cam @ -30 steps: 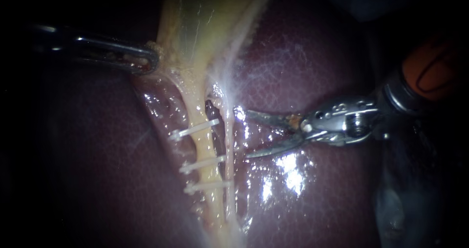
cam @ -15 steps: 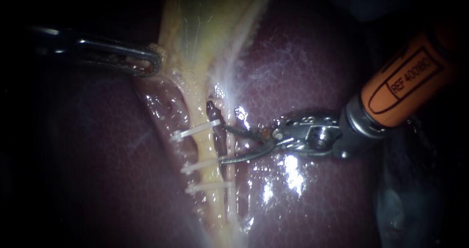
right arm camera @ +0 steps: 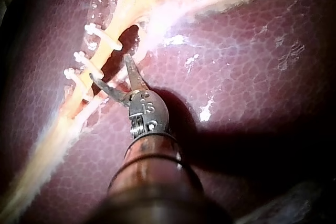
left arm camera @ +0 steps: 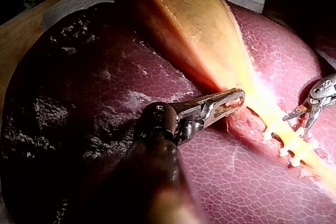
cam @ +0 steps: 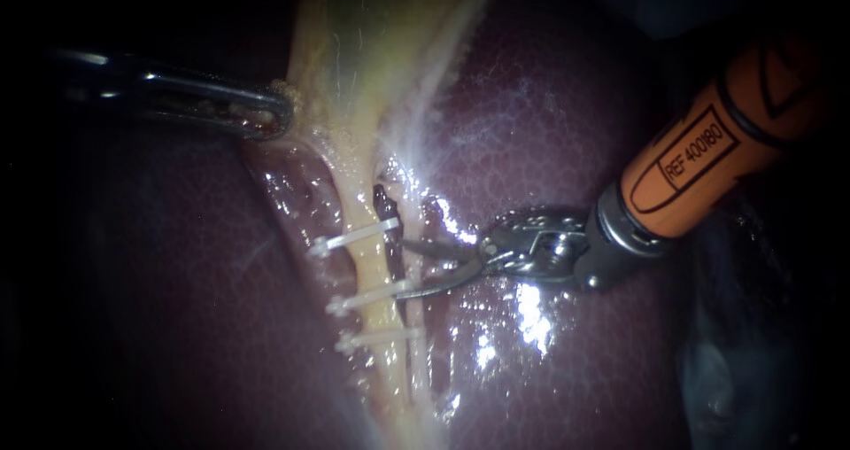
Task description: Go to the cutting position left tube
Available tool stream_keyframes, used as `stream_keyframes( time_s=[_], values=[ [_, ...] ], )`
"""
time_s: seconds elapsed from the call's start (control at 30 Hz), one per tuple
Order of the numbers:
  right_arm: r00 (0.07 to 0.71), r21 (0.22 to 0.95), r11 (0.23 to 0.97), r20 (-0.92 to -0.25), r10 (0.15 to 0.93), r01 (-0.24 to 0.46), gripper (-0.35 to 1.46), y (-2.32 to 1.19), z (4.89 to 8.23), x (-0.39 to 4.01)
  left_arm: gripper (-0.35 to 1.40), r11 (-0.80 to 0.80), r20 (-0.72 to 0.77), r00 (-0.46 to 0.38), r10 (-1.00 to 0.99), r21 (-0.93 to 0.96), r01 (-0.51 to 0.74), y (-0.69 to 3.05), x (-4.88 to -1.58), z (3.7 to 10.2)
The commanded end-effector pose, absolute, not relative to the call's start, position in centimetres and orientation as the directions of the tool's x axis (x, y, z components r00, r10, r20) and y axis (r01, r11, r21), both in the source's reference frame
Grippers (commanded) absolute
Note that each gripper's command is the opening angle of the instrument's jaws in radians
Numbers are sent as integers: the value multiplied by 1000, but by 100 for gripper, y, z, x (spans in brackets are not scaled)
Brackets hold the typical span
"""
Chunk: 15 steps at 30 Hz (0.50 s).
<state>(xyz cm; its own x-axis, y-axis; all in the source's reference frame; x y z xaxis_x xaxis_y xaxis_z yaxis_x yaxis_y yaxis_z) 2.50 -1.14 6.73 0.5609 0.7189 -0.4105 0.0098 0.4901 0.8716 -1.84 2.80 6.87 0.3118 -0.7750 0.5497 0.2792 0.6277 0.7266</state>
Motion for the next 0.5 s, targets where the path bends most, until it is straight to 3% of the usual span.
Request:
stream_keyframes(
  time_s=[0.03,0.5],
  values=[
    [554,879,477,-408,725,23,140,-114,672,252,-35,627,549,312,-775,728,278,280,-184,687],
    [507,937,323,-344,790,132,139,-108,672,278,-35,628,550,312,-775,727,278,279,-185,688]
  ],
)
